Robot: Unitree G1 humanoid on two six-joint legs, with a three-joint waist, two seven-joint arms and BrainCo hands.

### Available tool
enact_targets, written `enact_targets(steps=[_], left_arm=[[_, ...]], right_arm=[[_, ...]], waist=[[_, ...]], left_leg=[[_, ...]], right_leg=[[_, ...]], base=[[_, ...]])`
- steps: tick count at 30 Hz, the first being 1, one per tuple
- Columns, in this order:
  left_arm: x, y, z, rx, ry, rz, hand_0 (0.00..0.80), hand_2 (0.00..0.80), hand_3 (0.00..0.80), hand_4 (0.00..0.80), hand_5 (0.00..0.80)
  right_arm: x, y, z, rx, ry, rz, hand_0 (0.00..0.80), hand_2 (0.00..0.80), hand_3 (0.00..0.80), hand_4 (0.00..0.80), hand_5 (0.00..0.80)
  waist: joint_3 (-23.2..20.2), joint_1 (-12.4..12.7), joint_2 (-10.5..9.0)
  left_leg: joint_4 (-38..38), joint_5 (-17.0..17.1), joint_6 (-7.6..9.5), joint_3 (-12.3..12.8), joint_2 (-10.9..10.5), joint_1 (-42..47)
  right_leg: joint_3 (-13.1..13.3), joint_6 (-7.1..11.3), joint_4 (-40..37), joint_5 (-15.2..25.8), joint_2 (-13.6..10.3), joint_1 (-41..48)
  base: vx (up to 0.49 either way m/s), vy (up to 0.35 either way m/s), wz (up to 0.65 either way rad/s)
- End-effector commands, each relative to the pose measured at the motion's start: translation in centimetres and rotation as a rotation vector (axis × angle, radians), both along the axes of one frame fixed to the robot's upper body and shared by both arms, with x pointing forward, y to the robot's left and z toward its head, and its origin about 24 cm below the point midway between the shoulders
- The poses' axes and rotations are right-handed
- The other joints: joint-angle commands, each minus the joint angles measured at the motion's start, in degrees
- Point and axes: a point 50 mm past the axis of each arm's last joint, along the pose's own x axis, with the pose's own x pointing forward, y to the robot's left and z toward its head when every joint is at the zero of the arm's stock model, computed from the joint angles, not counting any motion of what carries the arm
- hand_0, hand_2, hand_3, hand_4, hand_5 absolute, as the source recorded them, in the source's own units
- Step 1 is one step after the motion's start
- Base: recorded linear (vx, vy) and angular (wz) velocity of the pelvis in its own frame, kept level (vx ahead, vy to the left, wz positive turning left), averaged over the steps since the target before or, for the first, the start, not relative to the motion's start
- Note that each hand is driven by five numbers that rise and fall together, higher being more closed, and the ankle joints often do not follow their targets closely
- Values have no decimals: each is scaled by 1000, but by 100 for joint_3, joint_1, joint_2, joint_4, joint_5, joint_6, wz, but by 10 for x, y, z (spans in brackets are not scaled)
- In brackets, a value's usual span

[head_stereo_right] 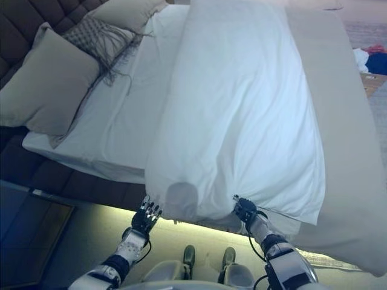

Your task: Make the bed neatly

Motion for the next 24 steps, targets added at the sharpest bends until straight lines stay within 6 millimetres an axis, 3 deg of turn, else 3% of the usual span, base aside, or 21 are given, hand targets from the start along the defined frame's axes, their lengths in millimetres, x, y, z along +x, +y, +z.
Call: enact_targets(steps=[1,7,14,20,24], left_arm=[[49,-21,29,-166,-76,14,0,0,0,0,0],[75,-19,50,-305,-55,67,0,0,0,0,0],[105,1,81,-367,-109,187,0,0,0,0,0],[127,13,112,-408,-196,236,0,0,0,0,0],[137,20,127,-407,-243,256,0,0,0,0,0]], right_arm=[[35,54,32,101,-164,133,800,800,800,800,800],[61,78,73,228,-336,153,800,800,800,800,800],[55,116,107,357,-489,246,800,800,800,800,800],[46,121,132,416,-604,291,800,800,800,800,800],[45,118,148,440,-674,309,800,800,800,800,800]], waist=[[680,13,-331],[1059,-74,-704],[1370,-177,-1324],[1548,-308,-1727],[1629,-357,-1885]], left_leg=[[-202,430,-105,117,-90,-339],[-49,478,-136,198,105,-842],[17,458,-166,257,325,-1230],[101,398,-197,293,423,-1445],[196,350,-204,298,432,-1585]], right_leg=[[368,351,264,183,-220,-269],[525,377,536,275,-56,-910],[614,478,695,373,155,-1358],[631,546,739,438,238,-1571],[638,564,747,468,271,-1691]], base=[[-131,-85,0],[-143,-124,0],[-107,-144,-1],[-66,-88,1],[-59,-53,3]])
